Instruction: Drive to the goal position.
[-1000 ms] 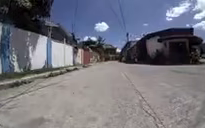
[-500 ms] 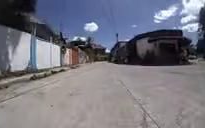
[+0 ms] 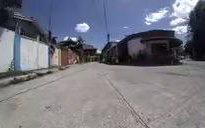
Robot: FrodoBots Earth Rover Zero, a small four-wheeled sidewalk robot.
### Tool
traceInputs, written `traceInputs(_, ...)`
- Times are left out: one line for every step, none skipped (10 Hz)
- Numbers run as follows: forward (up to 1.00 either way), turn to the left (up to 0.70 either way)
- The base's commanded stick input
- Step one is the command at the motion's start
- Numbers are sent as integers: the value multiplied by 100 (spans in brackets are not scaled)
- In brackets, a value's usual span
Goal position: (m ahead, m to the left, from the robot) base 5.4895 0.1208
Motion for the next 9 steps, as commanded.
traceInputs(85, 1)
traceInputs(85, 0)
traceInputs(85, 0)
traceInputs(85, 2)
traceInputs(85, 1)
traceInputs(85, 0)
traceInputs(85, 0)
traceInputs(85, -30)
traceInputs(85, -34)
